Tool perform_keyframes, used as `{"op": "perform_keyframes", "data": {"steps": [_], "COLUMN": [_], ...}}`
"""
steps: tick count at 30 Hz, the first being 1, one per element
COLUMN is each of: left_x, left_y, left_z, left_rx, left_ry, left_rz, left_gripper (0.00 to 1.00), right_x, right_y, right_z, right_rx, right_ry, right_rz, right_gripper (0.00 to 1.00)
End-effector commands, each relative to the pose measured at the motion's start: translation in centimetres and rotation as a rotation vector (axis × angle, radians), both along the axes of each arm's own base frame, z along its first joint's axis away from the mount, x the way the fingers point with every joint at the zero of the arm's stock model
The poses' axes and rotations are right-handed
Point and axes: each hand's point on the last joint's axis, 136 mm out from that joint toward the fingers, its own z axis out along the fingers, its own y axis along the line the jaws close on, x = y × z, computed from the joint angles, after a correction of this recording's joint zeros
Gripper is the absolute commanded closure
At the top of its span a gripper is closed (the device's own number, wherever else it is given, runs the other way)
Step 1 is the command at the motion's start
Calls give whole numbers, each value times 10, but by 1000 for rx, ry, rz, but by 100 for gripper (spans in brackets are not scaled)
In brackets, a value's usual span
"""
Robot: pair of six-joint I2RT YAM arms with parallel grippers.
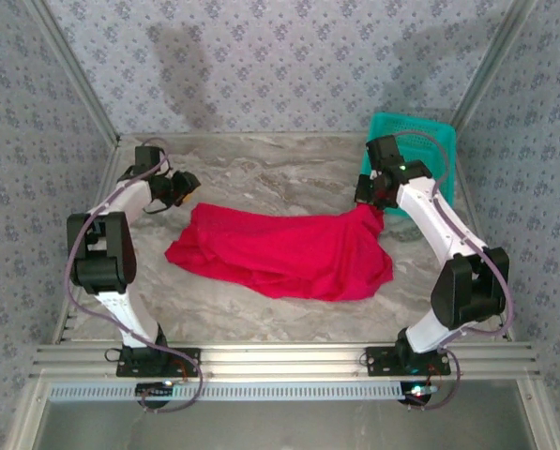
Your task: Fold the inside-out t-shirt
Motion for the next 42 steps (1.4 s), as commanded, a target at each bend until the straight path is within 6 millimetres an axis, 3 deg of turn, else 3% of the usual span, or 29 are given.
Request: {"op": "perform_keyframes", "data": {"steps": [1,9,19,26,29,32,33,35,38,40,42], "left_x": [-34,-77,-90,-88,-81,-61,-51,-37,-28,-40,-57], "left_y": [3,-13,-28,-21,-15,-13,-12,-9,8,27,41], "left_z": [-8,-28,-47,-35,-15,35,63,128,249,330,386], "left_rx": [39,-40,-79,-7,32,41,38,16,-63,-95,-104], "left_ry": [50,75,104,89,53,-28,-76,-188,-417,-579,-696], "left_rz": [-12,-31,-48,-41,-35,-37,-37,-32,21,78,115], "left_gripper": [58,65,75,93,100,100,100,100,100,100,100], "right_x": [3,1,-1,-1,-3,-6,-5,-4,-7,-13,-20], "right_y": [-2,-2,1,4,2,3,2,-2,-10,-16,-21], "right_z": [7,7,3,4,10,28,40,70,125,163,197], "right_rx": [-4,-8,0,-4,-11,-3,-5,-14,-32,-35,-28], "right_ry": [-17,-13,-2,1,-6,-24,-45,-101,-207,-284,-360], "right_rz": [1,8,12,24,25,33,42,42,47,40,27], "right_gripper": [100,100,100,100,100,100,100,100,100,100,100]}}
